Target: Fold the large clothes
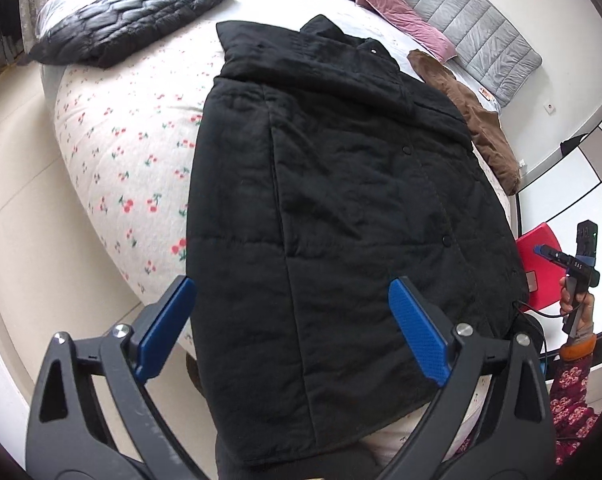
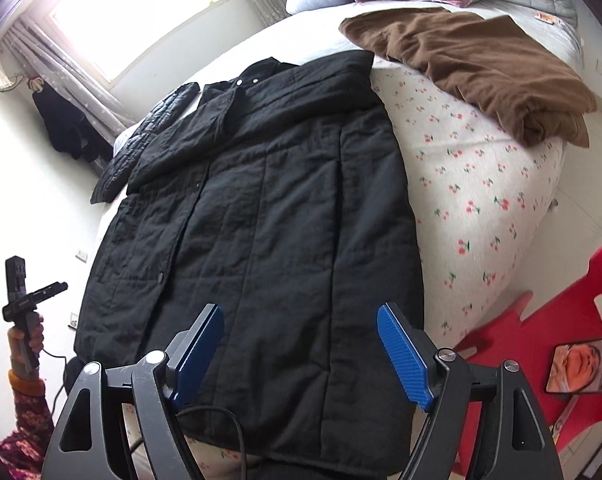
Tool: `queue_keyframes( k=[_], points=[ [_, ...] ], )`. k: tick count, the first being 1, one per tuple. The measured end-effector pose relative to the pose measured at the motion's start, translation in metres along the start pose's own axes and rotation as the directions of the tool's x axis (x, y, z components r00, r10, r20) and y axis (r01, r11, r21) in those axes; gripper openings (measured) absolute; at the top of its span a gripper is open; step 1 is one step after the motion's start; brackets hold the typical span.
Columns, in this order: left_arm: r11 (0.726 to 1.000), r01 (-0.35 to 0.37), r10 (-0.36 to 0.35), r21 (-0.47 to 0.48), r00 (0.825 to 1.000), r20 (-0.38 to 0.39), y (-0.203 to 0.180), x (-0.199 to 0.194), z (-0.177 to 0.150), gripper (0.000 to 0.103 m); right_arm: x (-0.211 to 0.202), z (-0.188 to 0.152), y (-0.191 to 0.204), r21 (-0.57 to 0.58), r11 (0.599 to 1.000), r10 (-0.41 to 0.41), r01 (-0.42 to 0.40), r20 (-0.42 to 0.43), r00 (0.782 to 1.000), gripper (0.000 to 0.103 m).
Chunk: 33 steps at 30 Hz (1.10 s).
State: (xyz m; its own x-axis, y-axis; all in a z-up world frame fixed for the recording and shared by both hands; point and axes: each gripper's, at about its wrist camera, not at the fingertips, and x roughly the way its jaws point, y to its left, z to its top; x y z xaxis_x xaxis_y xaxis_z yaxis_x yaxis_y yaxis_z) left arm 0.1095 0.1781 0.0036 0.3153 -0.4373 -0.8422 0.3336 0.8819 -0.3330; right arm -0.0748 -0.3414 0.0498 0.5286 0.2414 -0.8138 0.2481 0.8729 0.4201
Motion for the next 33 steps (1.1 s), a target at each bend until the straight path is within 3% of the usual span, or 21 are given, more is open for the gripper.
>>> queue_keyframes(
  k=[4,6,10,16,21,24,26,31,33],
  points=[
    [0.998,0.045,-0.045,-0.042,0.999,-0.001,0.022,0.003,-0.022,0.097,0.003,-0.025,-0.02,0.046,0.999,0.024,-0.023,-0.027,0.999,0.08],
    [0.992,0.101,-0.1,-0.074,0.995,0.011,0.033,0.005,-0.032,0.097,0.005,-0.036,-0.03,0.082,0.995,0.052,-0.049,-0.041,0.998,0.08],
    [0.958,0.243,-0.241,-0.15,0.97,0.03,0.052,0.013,-0.051,0.097,0.007,-0.051,-0.047,0.124,0.99,0.072,-0.064,-0.064,0.995,0.08],
    [0.907,0.338,-0.344,-0.249,0.939,0.023,0.074,0.028,-0.07,0.09,0.012,-0.063,-0.068,0.205,0.969,0.156,-0.14,-0.064,0.986,0.08],
    [0.887,0.37,-0.386,-0.275,0.922,-0.005,0.079,0.038,-0.081,0.086,0.024,-0.069,-0.077,0.251,0.953,0.196,-0.169,-0.087,0.977,0.08],
    [0.88,0.398,-0.42,-0.261,0.907,-0.034,0.073,0.041,-0.085,0.077,0.031,-0.071,-0.072,0.241,0.956,0.198,-0.168,-0.106,0.974,0.08],
    [0.887,0.399,-0.421,-0.234,0.905,-0.053,0.064,0.039,-0.088,0.07,0.031,-0.071,-0.065,0.218,0.963,0.186,-0.159,-0.108,0.977,0.078],
    [0.897,0.399,-0.414,-0.19,0.909,-0.045,0.047,0.025,-0.088,0.047,0.021,-0.073,-0.055,0.188,0.973,0.153,-0.134,-0.091,0.984,0.06],
    [0.899,0.401,-0.412,-0.179,0.911,-0.031,0.041,0.019,-0.086,0.045,0.014,-0.076,-0.053,0.183,0.972,0.166,-0.15,-0.072,0.984,0.052]
  ],
)
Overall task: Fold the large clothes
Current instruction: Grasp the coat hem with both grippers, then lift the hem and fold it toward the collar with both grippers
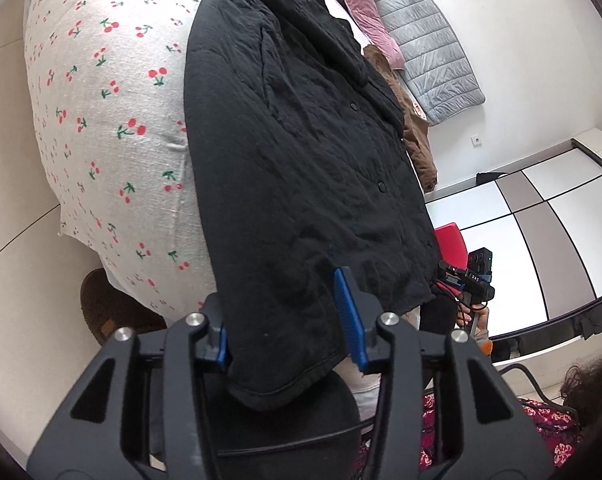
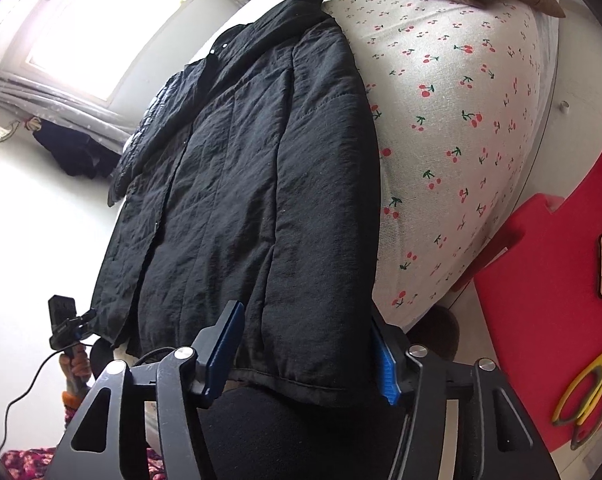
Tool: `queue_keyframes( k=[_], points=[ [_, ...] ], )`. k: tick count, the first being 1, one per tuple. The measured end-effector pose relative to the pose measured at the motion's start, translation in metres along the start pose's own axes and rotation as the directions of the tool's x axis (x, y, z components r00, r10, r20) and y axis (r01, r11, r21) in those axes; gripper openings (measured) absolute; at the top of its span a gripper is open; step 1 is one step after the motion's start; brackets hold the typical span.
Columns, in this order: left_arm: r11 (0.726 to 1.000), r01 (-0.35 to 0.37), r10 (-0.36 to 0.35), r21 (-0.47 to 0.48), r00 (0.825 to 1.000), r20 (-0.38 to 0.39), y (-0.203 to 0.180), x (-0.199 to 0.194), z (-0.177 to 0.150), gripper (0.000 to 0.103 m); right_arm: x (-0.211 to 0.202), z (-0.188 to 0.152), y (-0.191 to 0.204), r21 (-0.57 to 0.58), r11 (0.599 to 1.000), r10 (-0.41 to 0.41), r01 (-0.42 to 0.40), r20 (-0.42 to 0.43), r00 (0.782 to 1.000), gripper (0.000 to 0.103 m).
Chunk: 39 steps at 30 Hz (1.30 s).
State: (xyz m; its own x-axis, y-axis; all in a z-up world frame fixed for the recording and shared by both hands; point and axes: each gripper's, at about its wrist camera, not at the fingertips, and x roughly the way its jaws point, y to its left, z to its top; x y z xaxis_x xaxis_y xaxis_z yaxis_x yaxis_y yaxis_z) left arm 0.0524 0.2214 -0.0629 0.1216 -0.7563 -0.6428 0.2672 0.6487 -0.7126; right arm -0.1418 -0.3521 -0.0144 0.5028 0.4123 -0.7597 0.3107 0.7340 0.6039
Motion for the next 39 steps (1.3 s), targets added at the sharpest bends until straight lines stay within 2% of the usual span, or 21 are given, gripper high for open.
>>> queue_keyframes(
  k=[2,3,4,6,12,19,26,29,32,36,39],
  points=[
    [1.0,-0.006,0.006,0.006,1.0,0.005,-0.007,0.0,0.0,0.031,-0.003,-0.002,0.003,-0.008,0.999,0.032,-0.032,0.01,0.999,0.038],
    [1.0,-0.011,0.011,0.003,1.0,0.008,-0.009,0.0,0.0,0.026,-0.004,-0.003,0.005,-0.011,0.999,0.045,-0.045,0.012,0.999,0.028],
    [1.0,-0.016,0.016,-0.005,1.0,0.013,-0.01,0.0,0.001,0.019,-0.004,-0.003,0.007,-0.012,0.998,0.057,-0.057,0.016,0.998,0.024],
    [1.0,-0.003,0.004,-0.019,0.999,0.035,-0.015,-0.001,0.004,0.014,-0.007,-0.001,0.011,-0.005,0.997,0.082,-0.082,0.039,0.996,0.018],
    [0.998,0.049,-0.054,0.039,0.989,0.14,-0.052,-0.018,0.025,0.012,-0.026,0.016,0.046,-0.05,0.989,0.143,-0.137,0.171,0.975,0.013],
    [0.995,0.032,-0.055,0.095,0.967,0.249,-0.096,-0.029,0.075,0.011,-0.04,0.063,0.093,-0.161,0.973,0.211,-0.166,0.317,0.925,0.011],
    [0.994,-0.027,-0.005,0.102,0.952,0.306,-0.123,-0.024,0.154,0.011,-0.043,0.135,0.097,-0.174,0.964,0.258,-0.204,0.393,0.883,0.01],
    [0.996,-0.044,0.015,0.08,0.942,0.335,-0.122,-0.017,0.195,0.011,-0.041,0.173,0.096,-0.173,0.967,0.247,-0.187,0.451,0.858,0.01],
    [0.996,-0.064,0.038,0.056,0.927,0.374,-0.115,-0.009,0.236,0.011,-0.034,0.212,0.081,-0.131,0.966,0.259,-0.223,0.487,0.834,0.01],
    [0.994,-0.103,0.085,0.022,0.907,0.412,-0.098,0.01,0.297,0.011,-0.014,0.266,0.055,-0.06,0.974,0.216,-0.219,0.542,0.812,0.01],
    [0.989,-0.145,0.144,-0.03,0.897,0.417,-0.077,0.034,0.339,0.011,0.011,0.3,0.031,0.013,0.979,0.162,-0.204,0.555,0.816,0.01]
  ],
)
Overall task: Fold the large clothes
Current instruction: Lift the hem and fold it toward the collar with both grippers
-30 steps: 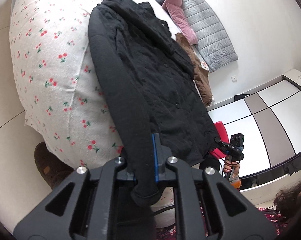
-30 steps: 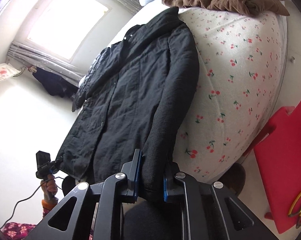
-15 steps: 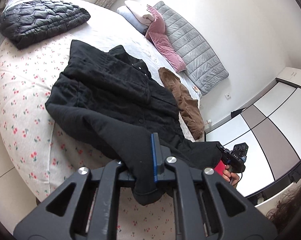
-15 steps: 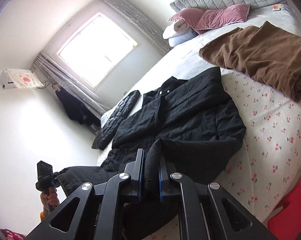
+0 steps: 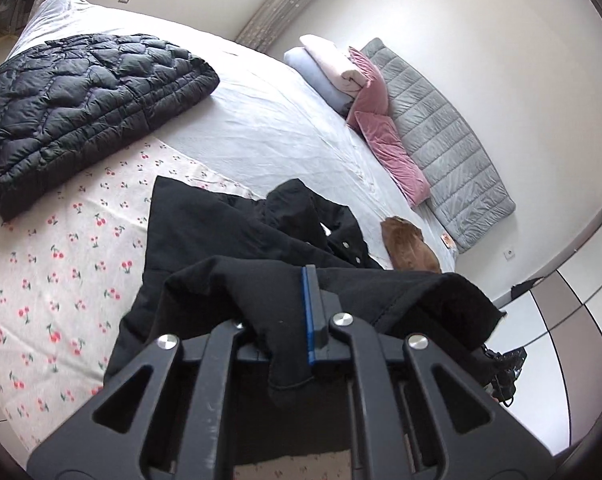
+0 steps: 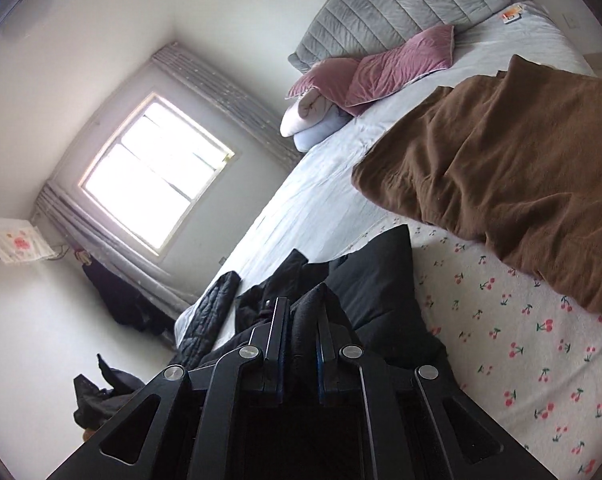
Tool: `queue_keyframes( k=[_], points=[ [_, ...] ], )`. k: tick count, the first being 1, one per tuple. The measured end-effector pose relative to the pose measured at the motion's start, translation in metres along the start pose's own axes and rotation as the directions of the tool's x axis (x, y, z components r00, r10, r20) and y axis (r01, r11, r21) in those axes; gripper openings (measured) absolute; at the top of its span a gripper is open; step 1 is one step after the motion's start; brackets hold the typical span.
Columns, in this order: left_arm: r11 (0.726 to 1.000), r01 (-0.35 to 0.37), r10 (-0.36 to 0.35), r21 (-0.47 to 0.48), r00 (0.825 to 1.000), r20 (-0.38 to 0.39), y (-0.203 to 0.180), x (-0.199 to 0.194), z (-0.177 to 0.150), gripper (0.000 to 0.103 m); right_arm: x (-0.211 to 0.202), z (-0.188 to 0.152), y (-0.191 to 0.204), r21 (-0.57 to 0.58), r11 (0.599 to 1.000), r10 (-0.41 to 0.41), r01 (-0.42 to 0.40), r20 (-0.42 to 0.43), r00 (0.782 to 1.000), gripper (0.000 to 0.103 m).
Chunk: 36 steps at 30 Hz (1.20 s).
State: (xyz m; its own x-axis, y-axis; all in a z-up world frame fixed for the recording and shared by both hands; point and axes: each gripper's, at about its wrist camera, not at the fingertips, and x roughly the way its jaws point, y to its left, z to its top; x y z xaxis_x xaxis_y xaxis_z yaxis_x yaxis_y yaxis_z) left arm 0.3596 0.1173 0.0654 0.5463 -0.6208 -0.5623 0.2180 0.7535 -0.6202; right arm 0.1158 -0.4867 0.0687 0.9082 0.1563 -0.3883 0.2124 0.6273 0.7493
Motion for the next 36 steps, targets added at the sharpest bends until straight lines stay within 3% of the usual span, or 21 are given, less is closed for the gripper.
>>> queue_keyframes(
  k=[4,6,8,10,14,15,16,18,21,22,24,25,26,29,33,36],
  points=[
    [0.997,-0.064,0.062,-0.042,0.997,-0.045,0.021,0.062,0.014,0.011,0.054,0.004,-0.03,-0.004,0.994,-0.11,0.11,-0.071,0.991,0.01],
    [0.993,-0.119,0.117,-0.027,0.991,-0.071,0.027,0.09,0.013,0.012,0.078,0.0,-0.038,-0.058,0.982,-0.188,0.182,-0.11,0.976,0.011],
    [0.985,-0.173,0.17,-0.024,0.98,-0.106,0.035,0.113,0.011,0.012,0.094,-0.003,-0.047,-0.072,0.976,-0.213,0.205,-0.132,0.968,0.014],
    [0.98,-0.192,0.184,-0.048,0.973,-0.137,0.042,0.124,0.009,0.013,0.096,-0.002,-0.057,-0.03,0.983,-0.184,0.181,-0.147,0.972,0.017],
    [0.987,-0.144,0.132,-0.067,0.979,-0.154,0.044,0.113,0.011,0.018,0.084,0.003,-0.067,0.057,0.993,-0.096,0.106,-0.164,0.982,0.025],
    [0.99,-0.132,0.122,-0.056,0.98,-0.155,0.041,0.107,0.012,0.019,0.079,0.004,-0.065,0.053,0.993,-0.096,0.106,-0.157,0.983,0.031],
    [0.991,-0.125,0.117,-0.045,0.981,-0.158,0.038,0.1,0.012,0.019,0.074,0.005,-0.063,0.044,0.993,-0.102,0.109,-0.143,0.984,0.046],
    [0.992,-0.12,0.113,-0.03,0.979,-0.167,0.033,0.091,0.012,0.02,0.06,0.007,-0.059,0.033,0.99,-0.132,0.136,-0.094,0.987,0.066],
    [0.993,-0.115,0.113,-0.002,0.977,-0.181,0.028,0.079,0.012,0.024,0.045,0.005,-0.057,0.026,0.996,-0.083,0.085,-0.081,0.993,0.066],
    [0.994,-0.113,0.113,0.01,0.976,-0.186,0.025,0.075,0.012,0.028,0.042,0.003,-0.055,0.015,0.997,-0.078,0.08,-0.089,0.993,0.066],
    [0.992,-0.125,0.128,0.027,0.976,-0.176,0.022,0.068,0.015,0.047,0.039,-0.001,-0.048,-0.034,0.995,-0.094,0.091,-0.11,0.99,0.066],
    [0.989,-0.145,0.148,0.033,0.977,-0.151,0.022,0.062,0.018,0.066,0.039,-0.003,-0.045,-0.064,0.993,-0.106,0.099,-0.118,0.987,0.066],
    [0.986,-0.162,0.166,0.039,0.98,-0.109,0.02,0.054,0.022,0.077,0.038,-0.005,-0.041,-0.094,0.99,-0.119,0.107,-0.126,0.985,0.066],
    [0.981,-0.187,0.188,0.042,0.981,-0.036,0.016,0.039,0.032,0.081,0.043,-0.01,-0.033,-0.153,0.981,-0.143,0.119,-0.16,0.977,0.066],
    [0.978,-0.193,0.197,0.084,0.979,-0.045,0.011,0.044,0.026,0.084,0.064,-0.021,-0.014,-0.247,0.956,-0.207,0.157,-0.191,0.96,0.066],
    [0.96,-0.228,0.244,0.165,0.966,-0.086,0.013,0.061,0.01,0.084,0.09,-0.028,-0.002,-0.354,0.901,-0.326,0.251,-0.173,0.929,0.066]
  ],
)
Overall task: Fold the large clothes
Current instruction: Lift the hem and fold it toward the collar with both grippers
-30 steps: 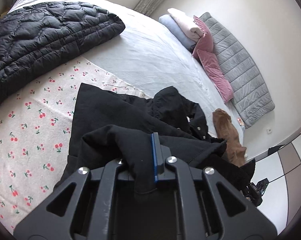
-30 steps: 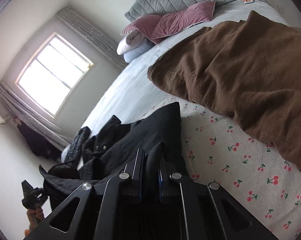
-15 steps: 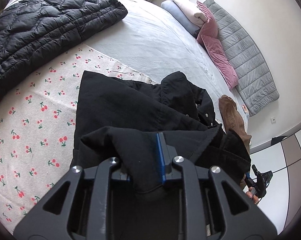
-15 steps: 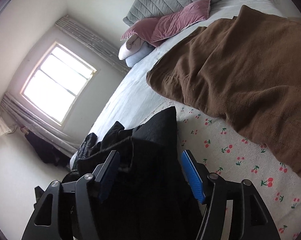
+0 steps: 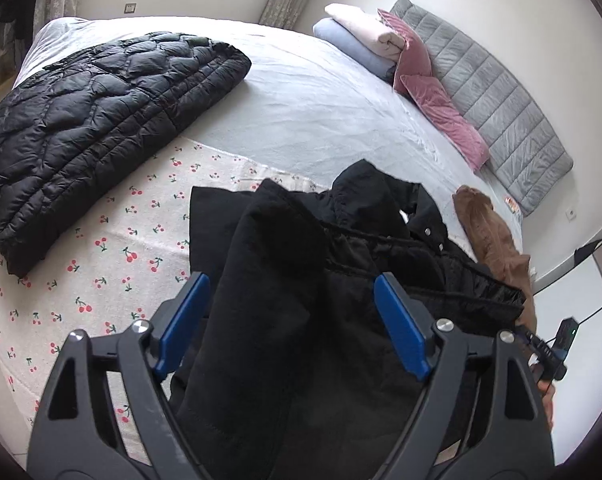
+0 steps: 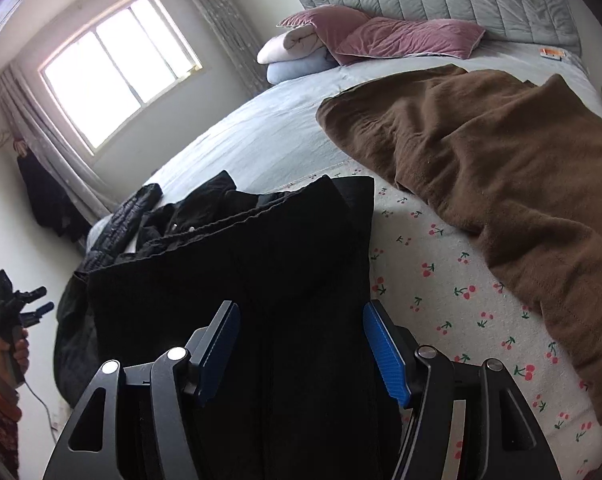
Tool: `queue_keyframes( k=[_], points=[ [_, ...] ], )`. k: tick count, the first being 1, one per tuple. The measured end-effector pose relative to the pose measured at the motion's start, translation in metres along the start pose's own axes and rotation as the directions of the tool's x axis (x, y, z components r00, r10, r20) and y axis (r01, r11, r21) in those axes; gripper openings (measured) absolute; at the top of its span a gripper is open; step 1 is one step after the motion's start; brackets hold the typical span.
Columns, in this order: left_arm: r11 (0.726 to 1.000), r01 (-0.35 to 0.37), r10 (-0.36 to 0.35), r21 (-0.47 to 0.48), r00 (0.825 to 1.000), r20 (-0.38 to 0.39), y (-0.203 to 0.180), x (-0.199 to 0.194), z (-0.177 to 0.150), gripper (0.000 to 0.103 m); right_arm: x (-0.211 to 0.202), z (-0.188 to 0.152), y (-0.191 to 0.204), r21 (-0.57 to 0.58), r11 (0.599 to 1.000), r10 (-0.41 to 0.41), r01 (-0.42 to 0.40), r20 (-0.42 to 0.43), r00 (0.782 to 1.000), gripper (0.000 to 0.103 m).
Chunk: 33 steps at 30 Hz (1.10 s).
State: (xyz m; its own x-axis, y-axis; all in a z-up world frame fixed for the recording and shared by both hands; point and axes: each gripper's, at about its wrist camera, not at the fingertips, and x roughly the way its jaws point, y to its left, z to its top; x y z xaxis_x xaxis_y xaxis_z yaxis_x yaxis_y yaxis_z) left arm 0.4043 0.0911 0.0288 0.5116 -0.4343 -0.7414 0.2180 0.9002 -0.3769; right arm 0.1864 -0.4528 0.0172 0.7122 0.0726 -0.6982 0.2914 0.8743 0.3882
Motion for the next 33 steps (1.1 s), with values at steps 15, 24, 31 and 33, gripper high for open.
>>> queue_keyframes(
  k=[15,24,31,33],
  points=[
    [0.99,-0.066,0.083,0.121,0.987,-0.136,0.011,0.078,-0.002,0.065,0.06,0.036,-0.024,0.147,0.989,0.038,-0.03,-0.052,0.998,0.053],
    [0.992,-0.04,0.03,0.117,0.996,0.084,-0.031,0.019,0.019,0.01,0.025,0.053,0.003,0.067,0.992,-0.111,0.105,0.101,0.989,0.007],
    [0.983,-0.151,0.115,0.105,0.951,0.286,-0.048,0.028,0.08,0.01,0.027,0.125,0.034,0.01,0.98,-0.195,0.2,0.281,0.94,0.007],
    [0.976,-0.199,0.16,0.085,0.928,0.337,-0.046,0.045,0.095,0.01,0.043,0.145,0.046,-0.012,0.97,-0.226,0.242,0.31,0.923,0.007]
  ],
)
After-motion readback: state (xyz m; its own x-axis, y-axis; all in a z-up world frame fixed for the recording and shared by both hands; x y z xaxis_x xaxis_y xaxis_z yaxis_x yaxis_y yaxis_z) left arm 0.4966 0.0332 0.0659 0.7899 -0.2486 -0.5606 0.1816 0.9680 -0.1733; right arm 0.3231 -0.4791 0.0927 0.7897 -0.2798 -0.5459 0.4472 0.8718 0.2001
